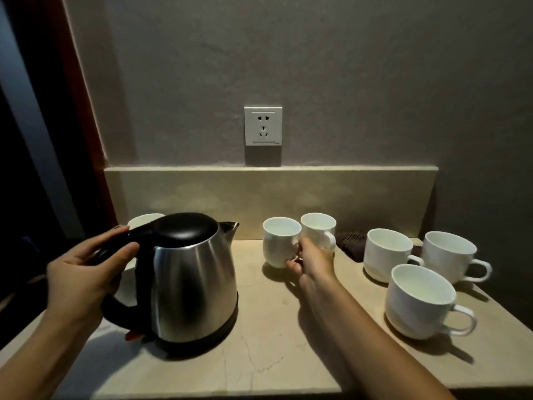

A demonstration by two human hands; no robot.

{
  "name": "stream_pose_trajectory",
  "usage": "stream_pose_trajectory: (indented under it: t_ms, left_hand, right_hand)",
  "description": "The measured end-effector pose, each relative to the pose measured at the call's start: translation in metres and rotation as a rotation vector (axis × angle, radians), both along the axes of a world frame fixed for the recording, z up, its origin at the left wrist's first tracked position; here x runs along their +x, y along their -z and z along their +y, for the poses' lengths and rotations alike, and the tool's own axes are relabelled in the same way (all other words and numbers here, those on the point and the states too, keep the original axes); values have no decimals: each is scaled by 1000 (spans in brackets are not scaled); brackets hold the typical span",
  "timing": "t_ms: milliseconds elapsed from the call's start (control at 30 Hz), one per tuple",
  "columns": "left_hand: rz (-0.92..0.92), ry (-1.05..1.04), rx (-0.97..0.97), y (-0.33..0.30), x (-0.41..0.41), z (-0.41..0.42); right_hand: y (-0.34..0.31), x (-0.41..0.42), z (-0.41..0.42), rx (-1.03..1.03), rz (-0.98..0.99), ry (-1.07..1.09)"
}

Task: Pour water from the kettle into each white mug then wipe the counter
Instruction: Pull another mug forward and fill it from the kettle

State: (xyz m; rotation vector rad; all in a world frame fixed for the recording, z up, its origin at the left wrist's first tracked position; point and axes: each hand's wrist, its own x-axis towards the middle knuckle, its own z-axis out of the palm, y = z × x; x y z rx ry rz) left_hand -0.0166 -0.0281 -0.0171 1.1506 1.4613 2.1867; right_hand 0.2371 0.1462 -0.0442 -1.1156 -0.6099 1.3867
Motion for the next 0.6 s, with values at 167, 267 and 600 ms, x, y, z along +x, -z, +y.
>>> stream_pose_trajectory:
  t_ms: [167,267,600]
  left_hand:
    - [-19,40,25,1,2,0]
    - [14,9,20,4,2,2]
    - [51,-2,8,10,-4,3]
  right_hand:
    - [-2,-24,8,-15,-17,164]
    - [-3,-32,12,-22,-53,196]
    - [1,-39,28,-51,-74,181]
